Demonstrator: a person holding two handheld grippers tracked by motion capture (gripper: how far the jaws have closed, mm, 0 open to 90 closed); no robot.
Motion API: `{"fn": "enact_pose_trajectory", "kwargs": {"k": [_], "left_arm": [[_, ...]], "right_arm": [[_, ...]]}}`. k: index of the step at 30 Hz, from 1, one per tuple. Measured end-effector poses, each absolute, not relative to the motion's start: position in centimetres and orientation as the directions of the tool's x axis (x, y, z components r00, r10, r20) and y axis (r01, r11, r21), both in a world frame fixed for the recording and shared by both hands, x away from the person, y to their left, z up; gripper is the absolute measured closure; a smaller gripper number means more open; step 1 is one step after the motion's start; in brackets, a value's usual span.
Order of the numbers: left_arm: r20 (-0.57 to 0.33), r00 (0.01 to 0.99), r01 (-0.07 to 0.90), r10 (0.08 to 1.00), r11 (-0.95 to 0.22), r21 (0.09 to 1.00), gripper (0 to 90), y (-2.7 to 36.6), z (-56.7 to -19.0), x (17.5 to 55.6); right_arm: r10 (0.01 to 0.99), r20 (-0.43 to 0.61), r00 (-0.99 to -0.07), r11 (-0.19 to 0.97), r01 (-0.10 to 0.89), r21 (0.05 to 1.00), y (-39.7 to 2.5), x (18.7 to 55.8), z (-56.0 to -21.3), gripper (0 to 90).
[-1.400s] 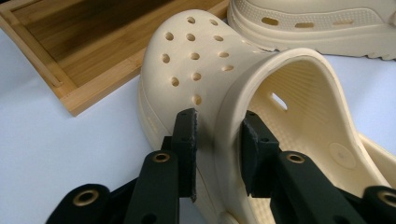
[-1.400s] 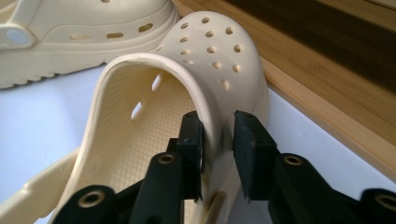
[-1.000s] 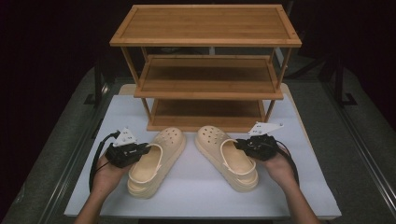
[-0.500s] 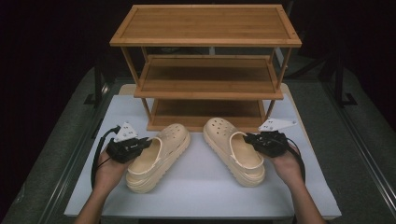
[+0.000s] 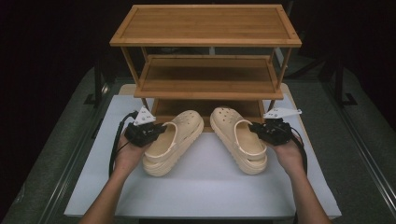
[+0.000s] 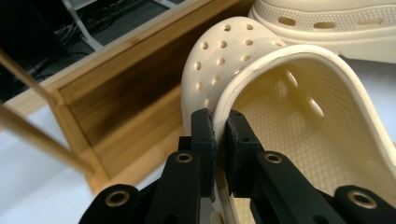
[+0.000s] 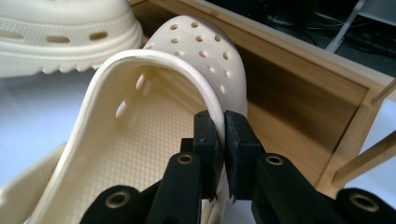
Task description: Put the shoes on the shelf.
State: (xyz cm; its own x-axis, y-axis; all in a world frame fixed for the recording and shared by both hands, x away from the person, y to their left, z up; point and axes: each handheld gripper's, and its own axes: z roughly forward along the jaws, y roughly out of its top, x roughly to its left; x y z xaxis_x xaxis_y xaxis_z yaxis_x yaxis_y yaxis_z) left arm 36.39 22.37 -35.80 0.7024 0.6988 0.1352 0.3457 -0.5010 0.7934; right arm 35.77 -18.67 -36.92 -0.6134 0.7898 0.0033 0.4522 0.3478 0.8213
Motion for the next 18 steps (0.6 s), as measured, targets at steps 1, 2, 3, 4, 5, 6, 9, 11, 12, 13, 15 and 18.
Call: {"fn": "enact_pose_trajectory", "kwargs": {"k": [1, 2, 3, 4, 5, 6, 9, 11, 12, 13, 15, 18], "left_arm": [[0.136, 0.7, 0.347, 0.701, -0.5, 0.793, 83.7, 22.1, -35.9, 36.8], [0.141, 0.695, 0.347, 0.705, -0.501, 0.793, 83.7, 21.7, -36.0, 37.1], [0.151, 0.691, 0.346, 0.706, -0.508, 0.789, 83.7, 21.5, -36.1, 37.5], [0.158, 0.688, 0.346, 0.708, -0.511, 0.787, 83.7, 21.2, -36.1, 37.9], [0.161, 0.681, 0.349, 0.715, -0.51, 0.787, 83.7, 20.9, -36.3, 38.3], [0.166, 0.676, 0.348, 0.718, -0.509, 0.787, 83.6, 20.6, -36.4, 38.6], [0.172, 0.659, 0.352, 0.732, -0.503, 0.79, 83.7, 20.0, -36.8, 39.7], [0.178, 0.643, 0.353, 0.744, -0.495, 0.794, 83.7, 19.6, -37.1, 40.4], [0.184, 0.631, 0.354, 0.754, -0.491, 0.796, 83.7, 19.4, -37.3, 40.6], [0.19, 0.623, 0.356, 0.759, -0.491, 0.795, 83.7, 19.2, -37.4, 40.9], [0.197, 0.607, 0.361, 0.77, -0.487, 0.795, 83.7, 18.9, -37.7, 41.5], [0.211, 0.59, 0.363, 0.78, -0.489, 0.793, 83.6, 18.5, -38.1, 42.1]], "right_arm": [[0.793, 0.003, -0.61, 0.346, 0.454, 0.821, -18.6, 36.0, -36.9, 83.6], [0.796, 0.0, -0.606, 0.344, 0.452, 0.823, -18.5, 36.3, -36.9, 83.6], [0.799, -0.003, -0.601, 0.342, 0.451, 0.824, -18.5, 36.5, -36.9, 83.7], [0.8, -0.001, -0.6, 0.339, 0.452, 0.825, -18.4, 36.9, -36.9, 83.7], [0.803, -0.001, -0.596, 0.339, 0.455, 0.824, -18.4, 37.2, -36.9, 83.7], [0.806, 0.002, -0.592, 0.334, 0.457, 0.824, -18.4, 37.5, -37.0, 83.6], [0.814, -0.004, -0.581, 0.334, 0.461, 0.822, -18.1, 38.5, -37.2, 83.6], [0.819, -0.014, -0.574, 0.335, 0.458, 0.823, -18.0, 39.0, -37.5, 83.6], [0.821, -0.013, -0.571, 0.334, 0.462, 0.822, -17.9, 39.3, -37.6, 83.6], [0.823, -0.017, -0.568, 0.337, 0.464, 0.819, -17.7, 39.6, -37.8, 83.6], [0.827, -0.018, -0.562, 0.337, 0.47, 0.816, -17.5, 40.1, -38.0, 83.6], [0.833, -0.023, -0.552, 0.339, 0.478, 0.81, -17.1, 40.7, -38.4, 83.5]]}}
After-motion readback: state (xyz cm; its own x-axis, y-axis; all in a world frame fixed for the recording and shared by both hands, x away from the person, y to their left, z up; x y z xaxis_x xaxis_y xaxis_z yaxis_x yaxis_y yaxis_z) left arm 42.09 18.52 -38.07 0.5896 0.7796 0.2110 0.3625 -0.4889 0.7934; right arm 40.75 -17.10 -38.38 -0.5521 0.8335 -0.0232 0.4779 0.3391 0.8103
